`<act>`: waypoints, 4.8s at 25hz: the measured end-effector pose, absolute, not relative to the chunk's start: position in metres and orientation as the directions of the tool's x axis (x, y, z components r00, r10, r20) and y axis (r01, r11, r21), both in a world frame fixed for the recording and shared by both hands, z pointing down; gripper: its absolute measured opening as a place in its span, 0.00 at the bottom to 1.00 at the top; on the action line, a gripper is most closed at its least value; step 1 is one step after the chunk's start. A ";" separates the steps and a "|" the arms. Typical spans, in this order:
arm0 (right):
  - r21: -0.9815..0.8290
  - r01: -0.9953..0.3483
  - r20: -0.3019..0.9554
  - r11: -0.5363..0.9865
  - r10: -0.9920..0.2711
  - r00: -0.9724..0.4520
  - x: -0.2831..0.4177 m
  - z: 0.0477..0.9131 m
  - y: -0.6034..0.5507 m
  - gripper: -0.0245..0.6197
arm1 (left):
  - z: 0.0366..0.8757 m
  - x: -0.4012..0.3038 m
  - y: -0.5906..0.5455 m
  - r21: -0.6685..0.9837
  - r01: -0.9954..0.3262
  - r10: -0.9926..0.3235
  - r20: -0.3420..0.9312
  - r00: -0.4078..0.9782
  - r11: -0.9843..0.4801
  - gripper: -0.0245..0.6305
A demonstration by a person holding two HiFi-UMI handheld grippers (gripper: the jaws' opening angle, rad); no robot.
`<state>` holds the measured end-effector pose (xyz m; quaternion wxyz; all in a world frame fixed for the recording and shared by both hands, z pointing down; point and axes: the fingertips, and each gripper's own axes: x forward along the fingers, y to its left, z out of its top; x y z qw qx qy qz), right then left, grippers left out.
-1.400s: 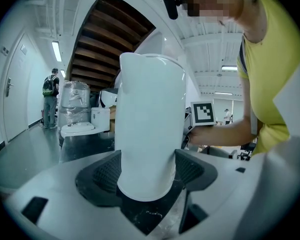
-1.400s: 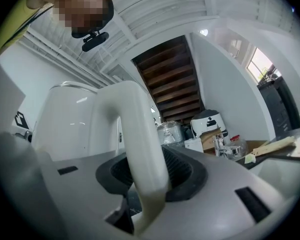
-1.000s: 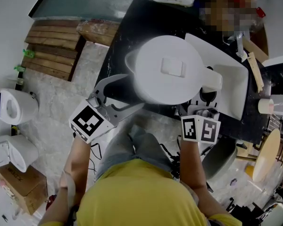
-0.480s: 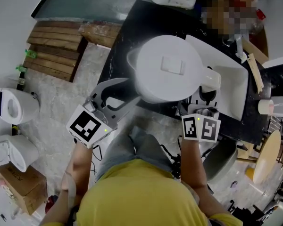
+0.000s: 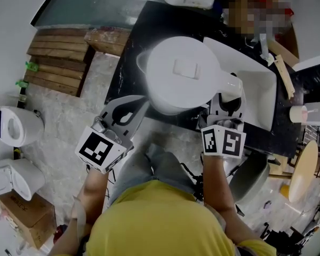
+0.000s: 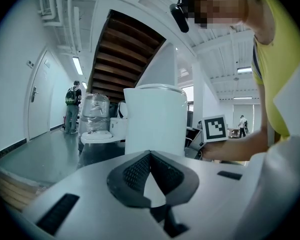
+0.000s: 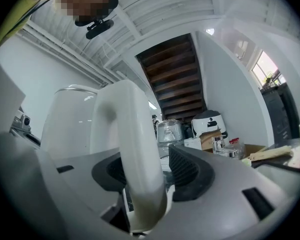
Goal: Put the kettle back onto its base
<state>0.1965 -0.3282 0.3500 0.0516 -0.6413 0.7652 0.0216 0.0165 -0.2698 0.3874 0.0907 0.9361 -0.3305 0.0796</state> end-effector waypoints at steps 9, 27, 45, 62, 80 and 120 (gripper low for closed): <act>0.037 -0.995 -0.094 0.088 -0.991 -0.091 0.198 0.339 -0.319 0.37 | 0.382 0.019 -0.265 0.114 -0.628 -0.603 0.195 0.774 -0.770 0.05; 0.043 -0.999 -0.054 0.006 -0.999 -0.008 0.196 0.337 -0.290 0.37 | 0.369 0.012 -0.244 0.099 -0.625 -0.604 0.175 0.777 -0.775 0.05; 0.060 -0.998 -0.091 -0.037 -0.995 0.032 0.186 0.318 -0.248 0.36 | 0.356 0.005 -0.219 0.088 -0.613 -0.599 0.147 0.787 -0.785 0.05; 0.103 -0.995 -0.115 0.016 -0.993 -0.028 0.141 0.277 -0.176 0.14 | 0.329 -0.001 -0.180 0.105 -0.606 -0.597 0.104 0.795 -0.789 0.05; 0.088 -0.992 -0.070 0.092 -0.993 -0.098 0.092 0.262 -0.087 0.07 | 0.302 -0.009 -0.120 0.103 -0.617 -0.612 0.081 0.787 -0.780 0.05; 0.044 -0.964 0.014 0.264 -0.965 -0.263 0.085 0.274 -0.056 0.06 | 0.289 0.015 -0.073 0.091 -0.634 -0.629 0.086 0.773 -0.768 0.05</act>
